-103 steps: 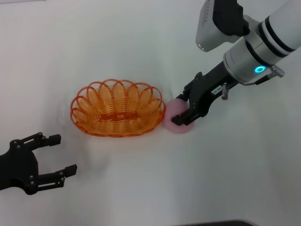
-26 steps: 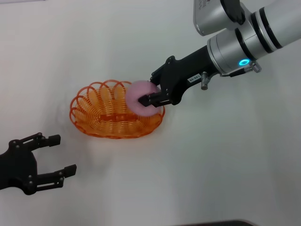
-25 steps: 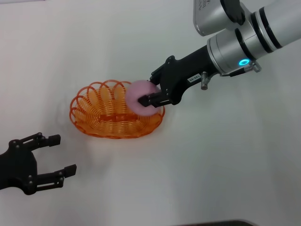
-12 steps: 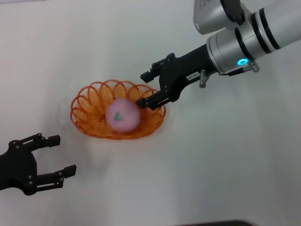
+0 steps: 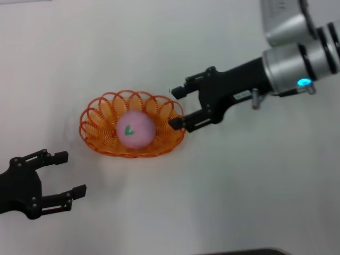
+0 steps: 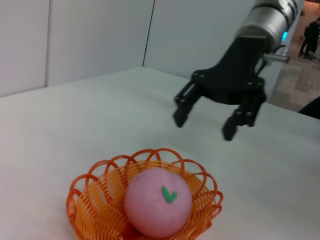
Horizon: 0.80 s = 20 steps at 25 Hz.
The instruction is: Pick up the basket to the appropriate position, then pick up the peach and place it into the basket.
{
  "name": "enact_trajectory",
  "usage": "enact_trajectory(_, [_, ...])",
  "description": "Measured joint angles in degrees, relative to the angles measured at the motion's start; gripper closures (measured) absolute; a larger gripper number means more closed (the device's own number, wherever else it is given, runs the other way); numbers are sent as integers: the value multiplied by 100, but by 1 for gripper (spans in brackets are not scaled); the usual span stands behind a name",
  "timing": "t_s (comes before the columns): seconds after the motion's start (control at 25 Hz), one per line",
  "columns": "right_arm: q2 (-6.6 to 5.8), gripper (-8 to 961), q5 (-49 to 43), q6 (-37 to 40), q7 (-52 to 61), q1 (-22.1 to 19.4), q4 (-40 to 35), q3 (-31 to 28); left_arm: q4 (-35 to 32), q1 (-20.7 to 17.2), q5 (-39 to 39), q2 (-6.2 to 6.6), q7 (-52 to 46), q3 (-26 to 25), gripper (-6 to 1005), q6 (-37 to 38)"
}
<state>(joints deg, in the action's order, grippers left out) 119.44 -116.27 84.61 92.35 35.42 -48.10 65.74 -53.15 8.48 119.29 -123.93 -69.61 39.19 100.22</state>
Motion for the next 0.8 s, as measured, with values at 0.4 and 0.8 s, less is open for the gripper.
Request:
enact_trajectory(0.4, [5,167,16,1088,-1108,-836,-85,-1201,143,32,-12,6,0,1,139,0])
enact_trajectory(0.8, [-2,108,82,1329,-2045,-1433,346,-1811,281,105,-20,14,17,0,139,-35])
